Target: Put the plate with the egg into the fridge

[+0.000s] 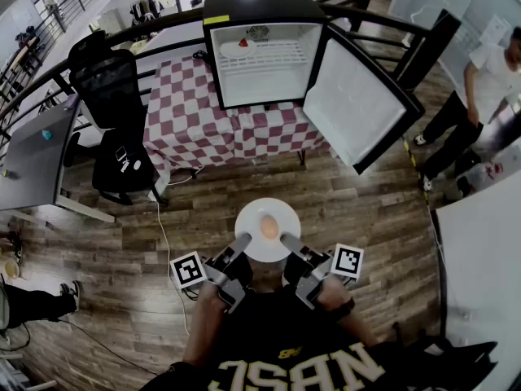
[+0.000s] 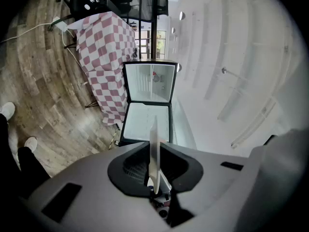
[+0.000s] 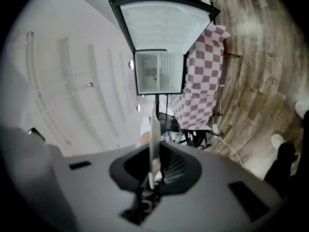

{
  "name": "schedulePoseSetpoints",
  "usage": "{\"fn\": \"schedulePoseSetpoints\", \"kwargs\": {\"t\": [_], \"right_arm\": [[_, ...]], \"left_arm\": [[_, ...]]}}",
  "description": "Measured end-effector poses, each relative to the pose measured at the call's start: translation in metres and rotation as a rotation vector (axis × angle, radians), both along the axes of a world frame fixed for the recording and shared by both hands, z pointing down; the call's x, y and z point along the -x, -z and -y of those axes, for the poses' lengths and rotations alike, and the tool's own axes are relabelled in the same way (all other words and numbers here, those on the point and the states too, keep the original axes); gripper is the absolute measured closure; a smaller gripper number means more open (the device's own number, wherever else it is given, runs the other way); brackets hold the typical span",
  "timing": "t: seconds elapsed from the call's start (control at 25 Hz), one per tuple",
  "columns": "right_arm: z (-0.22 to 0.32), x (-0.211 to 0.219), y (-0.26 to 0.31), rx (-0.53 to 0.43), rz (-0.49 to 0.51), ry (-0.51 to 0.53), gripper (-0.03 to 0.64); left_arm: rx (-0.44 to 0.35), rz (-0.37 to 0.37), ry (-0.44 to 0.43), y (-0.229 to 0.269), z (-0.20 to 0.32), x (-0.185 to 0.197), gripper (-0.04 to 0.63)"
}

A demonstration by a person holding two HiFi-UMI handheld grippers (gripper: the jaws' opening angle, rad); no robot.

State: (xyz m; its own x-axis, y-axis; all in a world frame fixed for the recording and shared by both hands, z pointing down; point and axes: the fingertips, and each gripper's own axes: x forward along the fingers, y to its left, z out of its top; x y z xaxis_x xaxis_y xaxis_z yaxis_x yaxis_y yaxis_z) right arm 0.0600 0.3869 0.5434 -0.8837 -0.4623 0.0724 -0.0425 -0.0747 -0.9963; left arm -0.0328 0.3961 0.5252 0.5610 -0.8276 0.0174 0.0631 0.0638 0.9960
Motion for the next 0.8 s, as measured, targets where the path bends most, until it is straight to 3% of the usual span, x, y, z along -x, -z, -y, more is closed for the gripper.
{"fn": "schedulePoseSetpoints", "kwargs": {"t": [0.16,0.48,0.6,0.8], "right_arm": [[0.001,-0.032,-0.006,0.041,0.004,-0.023,0.58],[0.019,-0.084,-0.009,0.001,0.061,-0.017,0.578],[0.023,-0.095,-0.009,-0.005,0.106,-0.014,0.577],[0.019,-0.095,-0.011,-0.066,0.068,0.057,0.577]], "left_arm": [[0.047,0.006,-0.007,-0.007,-0.001,-0.031,0.546],[0.048,0.015,0.026,-0.016,0.013,-0.087,0.546],[0.04,0.048,0.046,-0.015,0.014,-0.098,0.546],[0.069,0.076,0.118,-0.018,0.006,-0.1,0.546]]}}
